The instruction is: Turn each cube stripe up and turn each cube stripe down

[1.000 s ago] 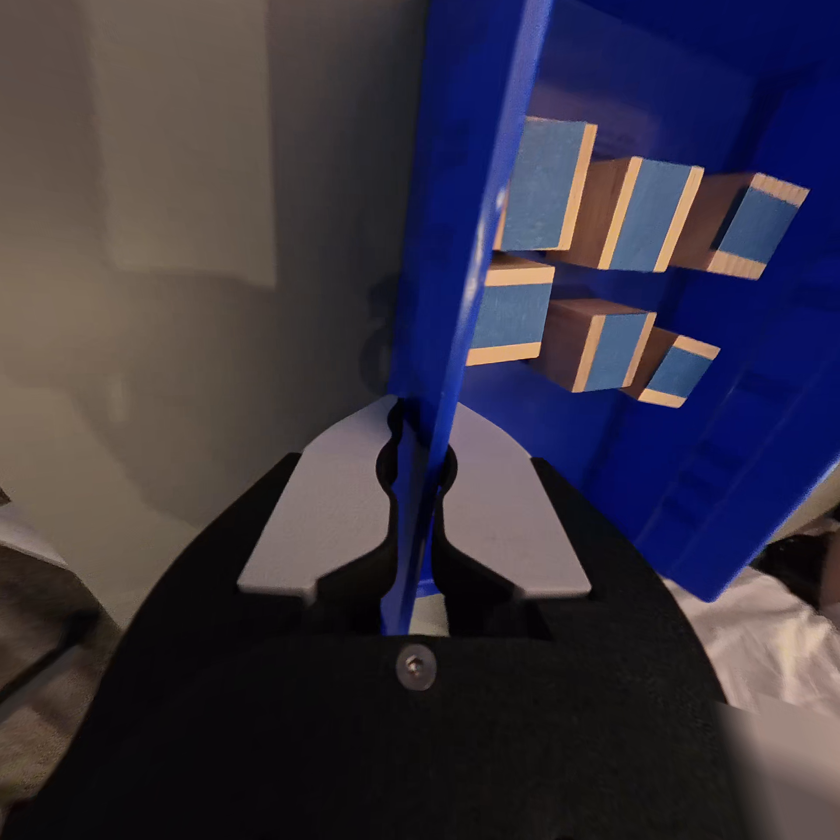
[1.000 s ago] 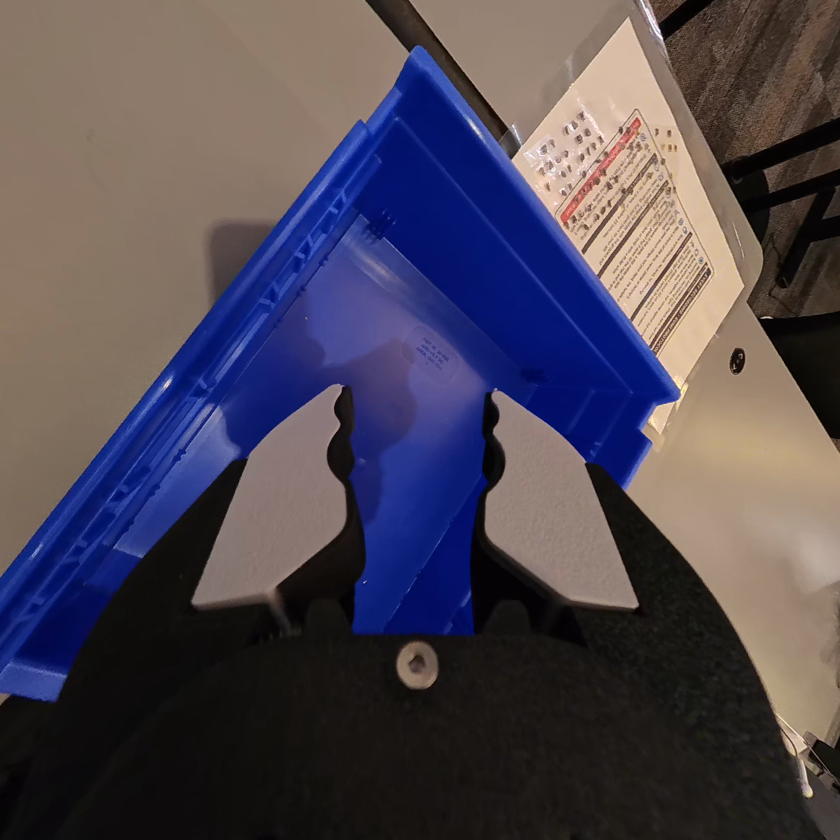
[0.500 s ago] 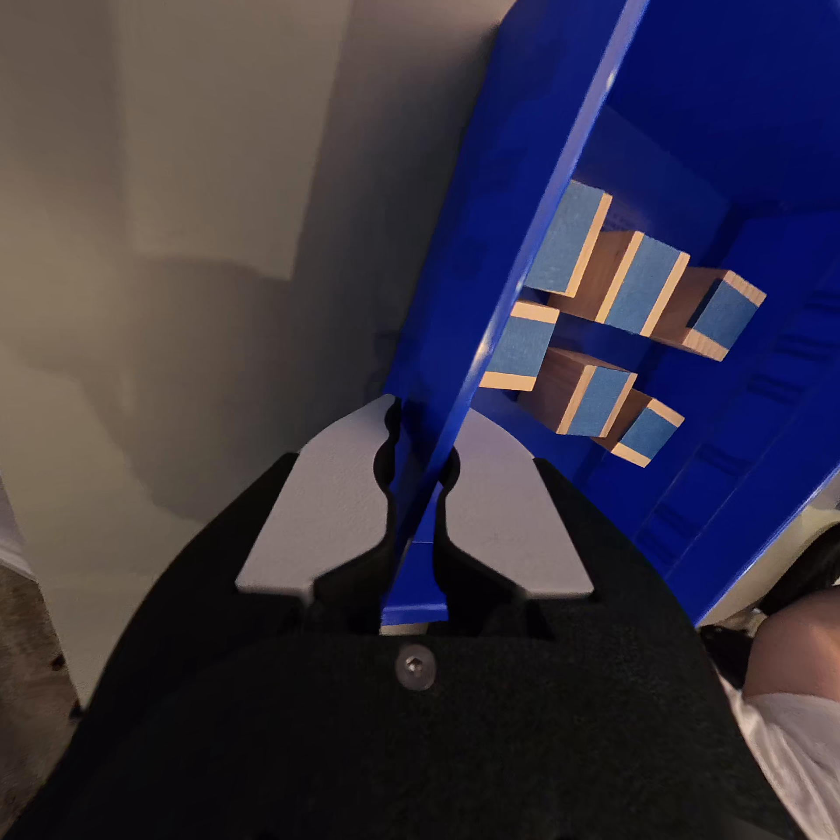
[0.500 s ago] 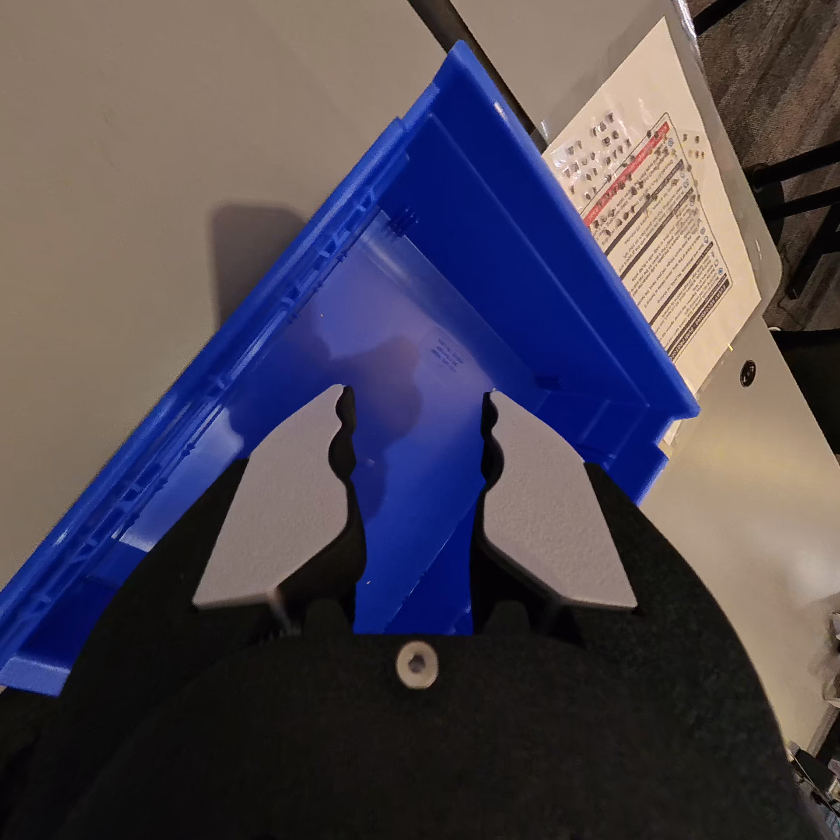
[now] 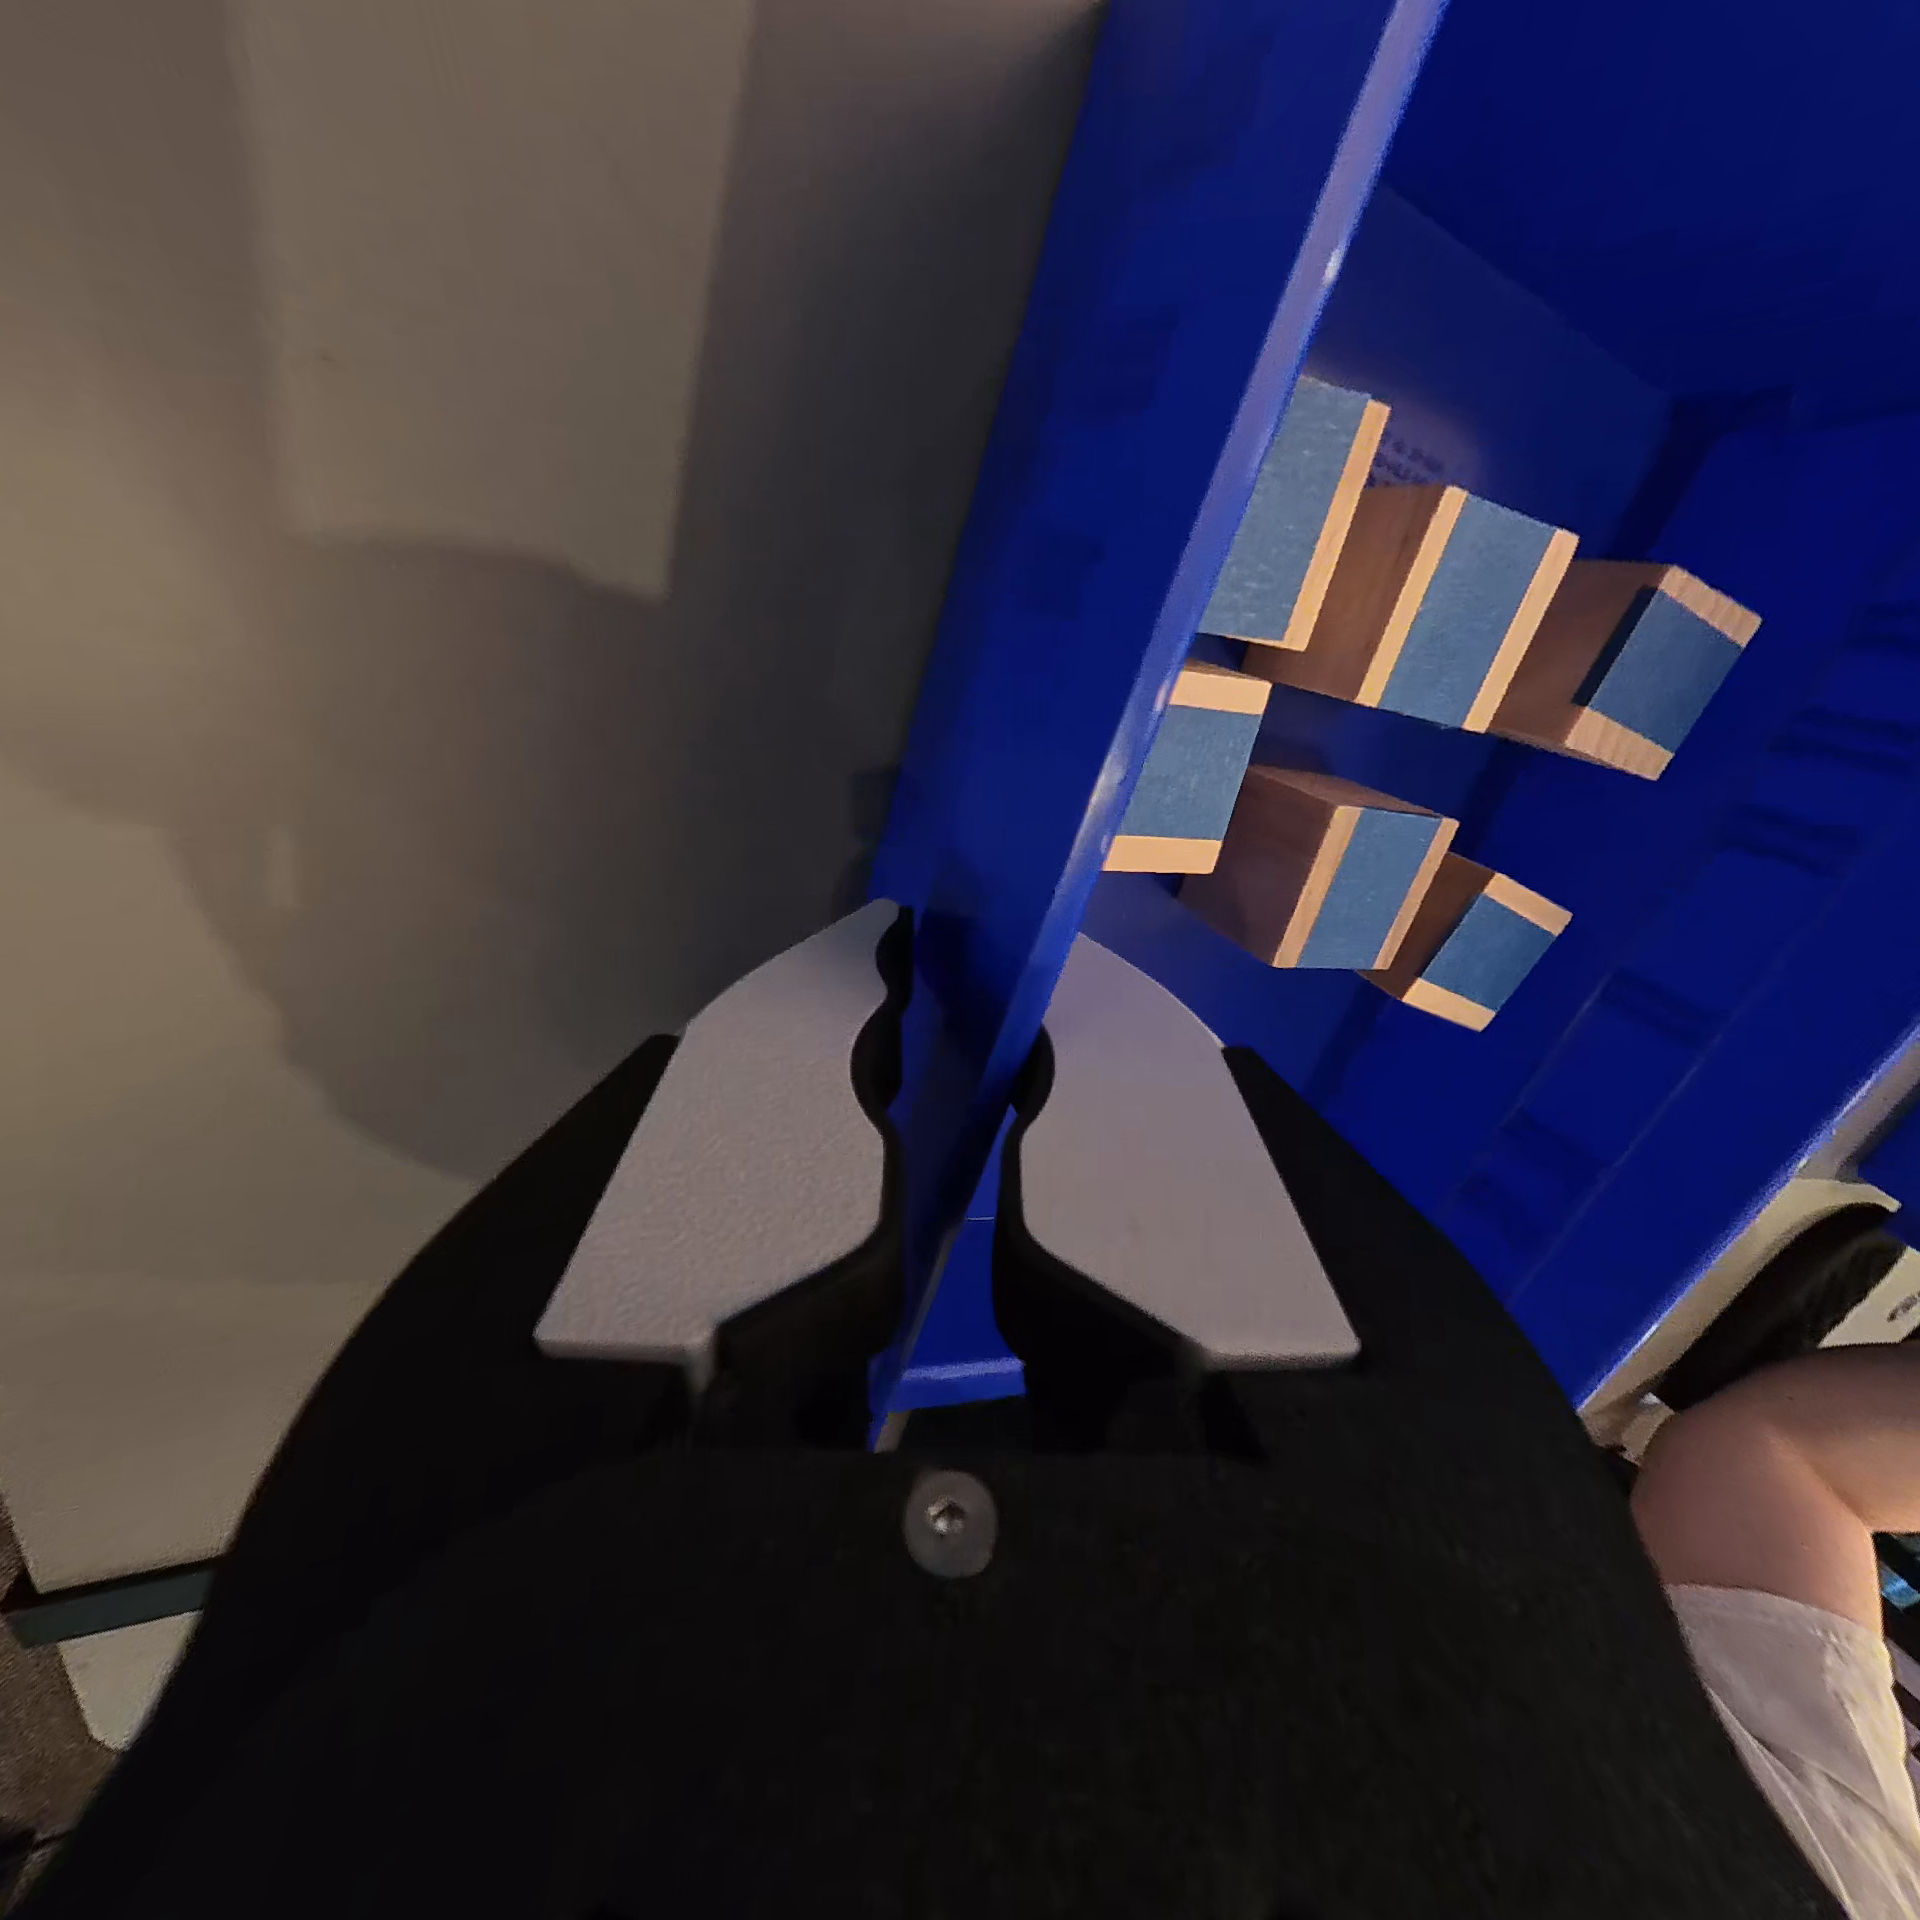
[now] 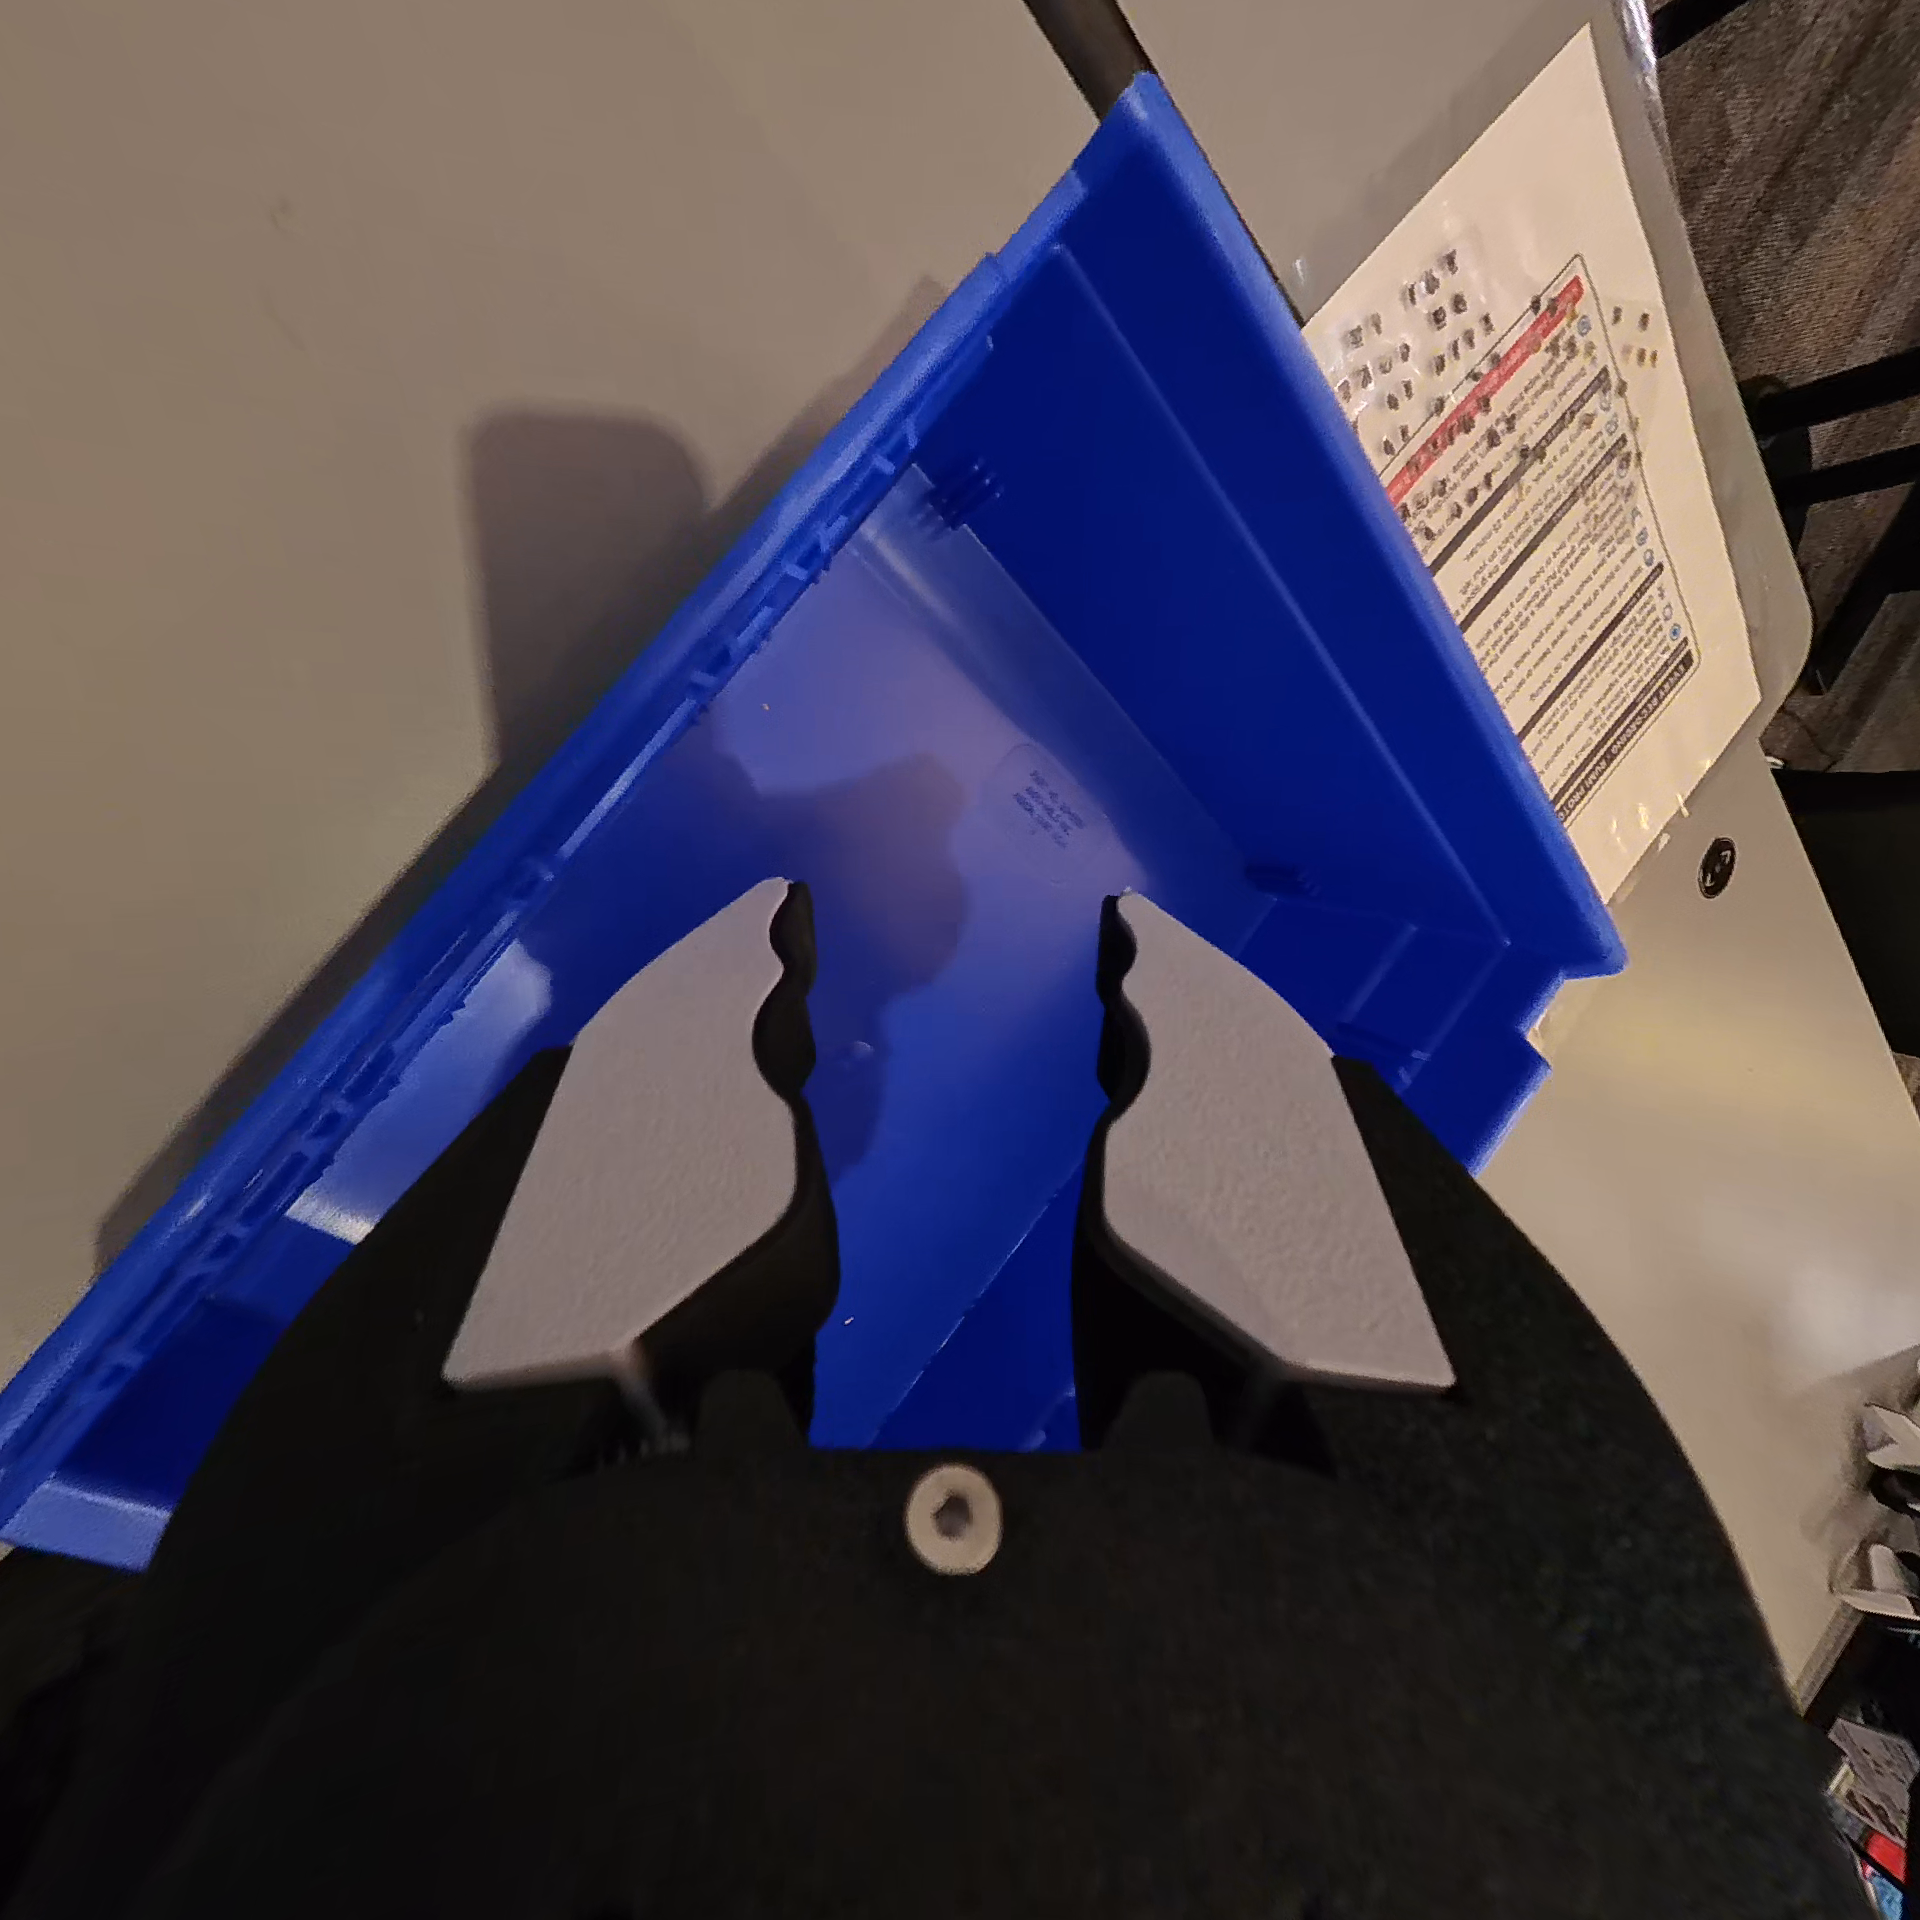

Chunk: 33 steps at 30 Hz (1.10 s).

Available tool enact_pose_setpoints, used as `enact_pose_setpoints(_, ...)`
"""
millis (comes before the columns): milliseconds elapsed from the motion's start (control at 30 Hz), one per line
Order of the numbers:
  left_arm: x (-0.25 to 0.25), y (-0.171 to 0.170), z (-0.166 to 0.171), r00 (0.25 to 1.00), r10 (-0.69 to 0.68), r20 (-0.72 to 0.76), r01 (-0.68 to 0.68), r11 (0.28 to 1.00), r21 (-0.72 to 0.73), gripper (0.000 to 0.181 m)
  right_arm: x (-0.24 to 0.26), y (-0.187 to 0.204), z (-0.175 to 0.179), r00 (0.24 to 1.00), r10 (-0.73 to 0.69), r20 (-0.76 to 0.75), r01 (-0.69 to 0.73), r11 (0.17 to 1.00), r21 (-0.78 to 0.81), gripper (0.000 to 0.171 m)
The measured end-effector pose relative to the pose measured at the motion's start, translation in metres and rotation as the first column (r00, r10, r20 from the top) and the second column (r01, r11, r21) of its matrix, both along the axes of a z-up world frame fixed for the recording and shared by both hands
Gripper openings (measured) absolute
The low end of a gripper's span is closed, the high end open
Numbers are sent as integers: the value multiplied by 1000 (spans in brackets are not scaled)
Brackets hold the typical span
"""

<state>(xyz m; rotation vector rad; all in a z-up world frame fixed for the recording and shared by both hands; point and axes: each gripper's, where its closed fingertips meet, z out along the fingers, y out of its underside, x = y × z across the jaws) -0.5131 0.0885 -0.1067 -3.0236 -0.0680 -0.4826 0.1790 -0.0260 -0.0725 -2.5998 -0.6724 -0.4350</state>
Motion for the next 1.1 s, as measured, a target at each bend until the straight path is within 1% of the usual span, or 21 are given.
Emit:
enact_pose_setpoints(267, 4, -6, -1, 999, -52, 12, 53, 998, -29, 13, -1, -1, -3, 1000, 3, 3, -3, 1000, -17, 53)
enact_pose_setpoints(500, 5, -3, -1, 998, -52, 21, 52, 999, -14, 14, -1, -3, -6, 1000, 8, 10, -7, 999, -33, 53)
enact_pose_setpoints(567, 5, -4, 1, 998, -41, 39, 42, 999, -13, 16, 1, 0, -1, 1000, 2, 20, -2, 1000, -2, 53)
enact_pose_setpoints(667, 4, -5, 13, 995, -4, 96, 2, 1000, 13, 21, 1, 2, 4, 1000, -1, 4, 1, 1000, 26, 53)
enact_pose_setpoints(700, 3, -5, 20, 994, 4, 113, -8, 999, 33, 18, 2, 1, 5, 1000, -4, 6, 4, 1000, 30, 53)
enact_pose_setpoints(733, 1, -6, 27, 991, 11, 132, -19, 998, 61, 15, 3, 1, 5, 1000, -6, 7, 6, 1000, 29, 53)
enact_pose_setpoints(800, -1, -8, 48, 986, 4, 169, -28, 990, 141, 16, 4, 0, 4, 1000, -8, 7, 8, 1000, 24, 53)
enact_pose_setpoints(833, -1, -8, 62, 983, -15, 183, -23, 979, 202, 21, 4, 0, 3, 1000, -9, 8, 9, 1000, 20, 53)
enact_pose_setpoints(867, 3, -10, 79, 974, -52, 219, -10, 962, 273, 9, 4, 0, 2, 1000, -9, 11, 9, 1000, 16, 53)
enact_pose_setpoints(900, 13, -10, 104, 950, -109, 294, -8, 930, 368, 1, 4, 0, 2, 1000, -8, 14, 8, 1000, 13, 54)
enact_pose_setpoints(967, 35, -14, 160, 879, -243, 410, -32, 828, 559, 5, 3, 0, 1, 1000, -3, 16, 3, 1000, 11, 54)
enact_pose_setpoints(1000, 45, -19, 185, 847, -321, 423, -31, 765, 643, 6, 2, 1, 1, 1000, 1, 15, -1, 1000, 10, 54)
enact_pose_setpoints(1033, 56, -25, 207, 821, -404, 405, -15, 693, 721, 6, 1, 1, 1, 1000, 4, 16, -4, 1000, 9, 54)
enact_pose_setpoints(1100, 79, -38, 237, 757, -575, 308, 53, 525, 849, 6, 1, 0, 1, 1000, 9, 21, -10, 1000, 9, 53)
